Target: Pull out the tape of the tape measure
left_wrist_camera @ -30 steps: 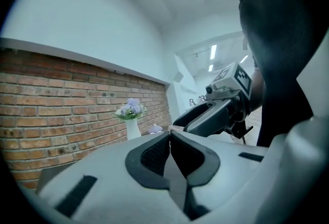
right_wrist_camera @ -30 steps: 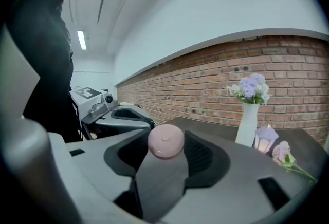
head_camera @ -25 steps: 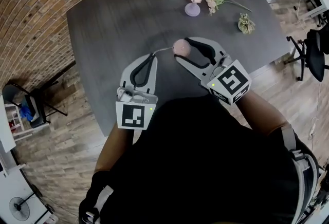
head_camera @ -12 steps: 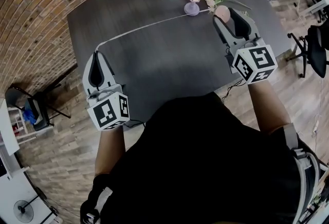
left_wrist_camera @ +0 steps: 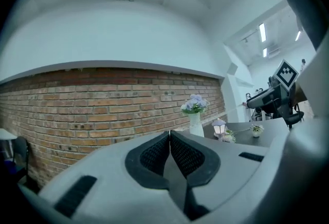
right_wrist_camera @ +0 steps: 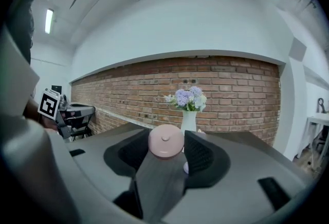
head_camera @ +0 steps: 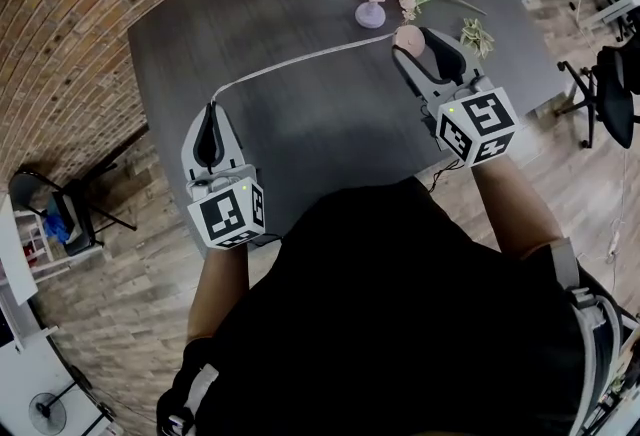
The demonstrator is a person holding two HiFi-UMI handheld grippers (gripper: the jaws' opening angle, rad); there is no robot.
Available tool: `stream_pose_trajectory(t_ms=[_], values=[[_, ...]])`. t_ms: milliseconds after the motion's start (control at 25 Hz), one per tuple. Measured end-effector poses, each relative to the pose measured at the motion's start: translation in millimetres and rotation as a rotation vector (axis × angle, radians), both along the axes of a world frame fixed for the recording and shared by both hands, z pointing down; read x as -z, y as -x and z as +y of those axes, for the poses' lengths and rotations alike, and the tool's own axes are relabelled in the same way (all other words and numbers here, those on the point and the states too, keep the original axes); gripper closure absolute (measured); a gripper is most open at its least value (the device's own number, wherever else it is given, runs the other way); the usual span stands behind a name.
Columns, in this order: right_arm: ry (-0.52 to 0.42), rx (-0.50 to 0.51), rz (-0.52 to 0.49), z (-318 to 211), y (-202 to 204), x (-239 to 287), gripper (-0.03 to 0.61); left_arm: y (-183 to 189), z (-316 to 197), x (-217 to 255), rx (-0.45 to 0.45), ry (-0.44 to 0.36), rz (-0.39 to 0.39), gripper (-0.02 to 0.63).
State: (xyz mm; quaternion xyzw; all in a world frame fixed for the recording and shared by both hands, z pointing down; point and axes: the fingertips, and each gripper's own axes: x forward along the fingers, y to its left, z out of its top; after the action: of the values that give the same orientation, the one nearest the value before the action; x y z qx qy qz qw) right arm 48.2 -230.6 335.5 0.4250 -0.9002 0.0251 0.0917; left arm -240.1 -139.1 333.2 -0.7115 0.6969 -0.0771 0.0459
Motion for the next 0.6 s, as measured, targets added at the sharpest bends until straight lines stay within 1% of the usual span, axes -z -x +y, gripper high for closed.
stream_pose_trajectory(t_ms=[80, 200, 440, 600], values=[[0.038, -0.001, 0.035, -1.2, -0.2, -22.2, 0.365, -1.2, -0.9, -20.3, -0.010, 0.049, -0.009, 0.601], [0.121, -0.005, 0.085, 0.9, -4.2, -63.4, 0.365, -6.0, -0.1, -59.4, -0.030, 0.143, -0.018, 0.601], [0.254, -0.003, 0.186, 8.5, -5.9, -143.0, 0.364, -11.6, 12.1, -122.2, -0.028, 0.278, -0.066, 0.600], [0.313, 0.023, 0.257, 16.0, -1.5, -182.8, 0.365, -9.7, 16.9, -158.0, -0.014, 0.379, -0.032, 0.600]])
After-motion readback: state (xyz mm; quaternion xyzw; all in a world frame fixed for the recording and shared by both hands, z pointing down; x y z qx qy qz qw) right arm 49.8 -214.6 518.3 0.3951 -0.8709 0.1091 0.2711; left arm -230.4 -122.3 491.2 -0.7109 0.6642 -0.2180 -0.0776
